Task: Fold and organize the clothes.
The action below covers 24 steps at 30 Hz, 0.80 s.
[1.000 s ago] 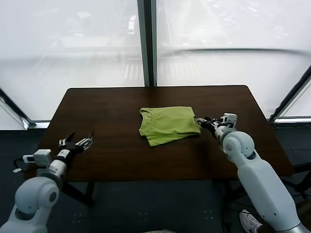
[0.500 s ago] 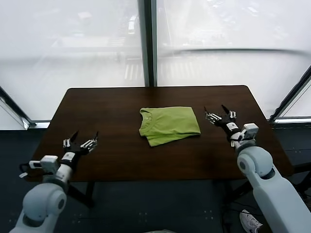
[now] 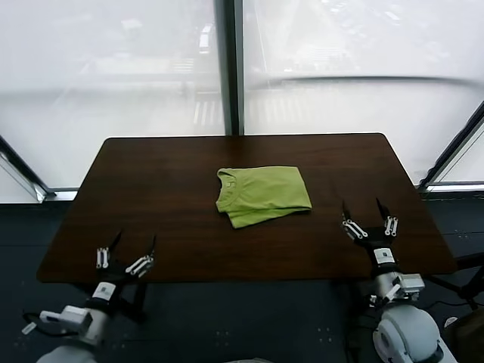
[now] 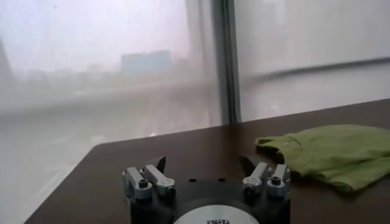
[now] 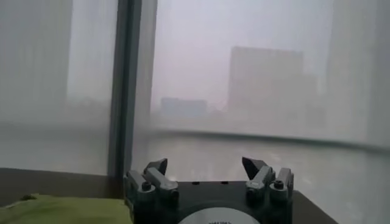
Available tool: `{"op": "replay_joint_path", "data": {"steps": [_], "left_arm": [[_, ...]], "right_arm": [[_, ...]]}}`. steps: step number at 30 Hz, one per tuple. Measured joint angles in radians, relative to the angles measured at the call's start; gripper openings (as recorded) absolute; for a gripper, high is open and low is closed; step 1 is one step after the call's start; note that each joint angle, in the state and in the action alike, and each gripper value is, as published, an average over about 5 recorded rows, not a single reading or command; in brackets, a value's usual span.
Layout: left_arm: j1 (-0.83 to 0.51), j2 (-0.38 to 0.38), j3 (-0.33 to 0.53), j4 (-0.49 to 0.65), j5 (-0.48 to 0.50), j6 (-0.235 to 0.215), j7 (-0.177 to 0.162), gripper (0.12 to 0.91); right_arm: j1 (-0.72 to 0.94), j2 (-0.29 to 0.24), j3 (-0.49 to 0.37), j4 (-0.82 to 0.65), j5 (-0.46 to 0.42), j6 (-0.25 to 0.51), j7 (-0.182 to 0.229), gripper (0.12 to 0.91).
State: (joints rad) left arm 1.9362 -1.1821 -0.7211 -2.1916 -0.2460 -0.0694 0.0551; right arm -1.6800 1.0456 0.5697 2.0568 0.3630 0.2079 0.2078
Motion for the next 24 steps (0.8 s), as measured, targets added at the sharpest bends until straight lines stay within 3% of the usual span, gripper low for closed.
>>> {"op": "replay_joint_path", "data": {"steps": [2,9,24], "left_arm": [[0.036,-0.008,-0.008,-0.006,0.001,-0.010,0.004,0.907],[0.098,-0.049,-0.033,-0.017,0.000,-0.007,-0.029,0.907],[0.152,-0.101,-0.067,-0.034,0.000,-0.013,-0.008,0.907]], "right_arm": [[-0.032,0.003,0.010,0.013,-0.002,0.000,0.004,0.907],[-0.088,0.006,0.014,0.023,-0.003,-0.004,0.005,0.907],[-0.105,0.012,-0.046,0.016,-0.015,-0.008,0.001,0.907]]}}
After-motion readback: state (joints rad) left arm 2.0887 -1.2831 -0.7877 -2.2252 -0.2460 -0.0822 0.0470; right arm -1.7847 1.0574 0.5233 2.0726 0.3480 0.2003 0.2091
